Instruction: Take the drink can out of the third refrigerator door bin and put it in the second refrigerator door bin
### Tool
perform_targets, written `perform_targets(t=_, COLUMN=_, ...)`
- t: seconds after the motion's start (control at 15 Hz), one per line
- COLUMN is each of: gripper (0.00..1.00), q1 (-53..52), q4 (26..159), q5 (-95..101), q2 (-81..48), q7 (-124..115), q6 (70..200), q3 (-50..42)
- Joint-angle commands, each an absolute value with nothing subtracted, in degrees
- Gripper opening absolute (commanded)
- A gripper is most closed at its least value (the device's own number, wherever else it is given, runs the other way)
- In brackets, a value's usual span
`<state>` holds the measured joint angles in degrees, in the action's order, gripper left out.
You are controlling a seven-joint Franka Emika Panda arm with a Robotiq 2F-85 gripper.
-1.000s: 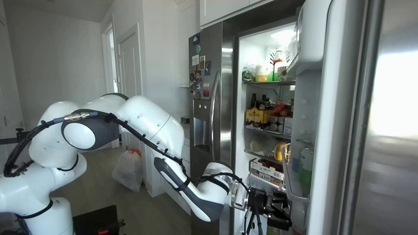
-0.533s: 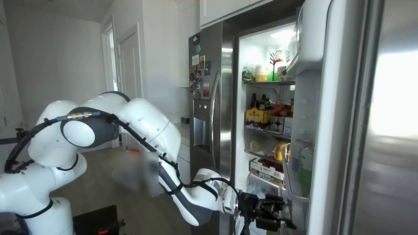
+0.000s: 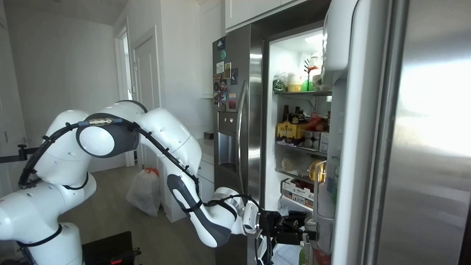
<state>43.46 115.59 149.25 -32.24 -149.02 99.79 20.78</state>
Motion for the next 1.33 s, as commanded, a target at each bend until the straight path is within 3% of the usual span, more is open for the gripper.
perform_targets(t=0.0, gripper=0.47, q1=41.37, q4=120.07, q5=149.25, q2=-27.30, q7=-149.02, q6=97.06, q3=19.70)
perform_targets(t=1.27, gripper=0.47, q1=17.29, q4=121.78, q5=148.77, q2=-25.52, q7=-149.08, q6=93.48, q3=-1.01)
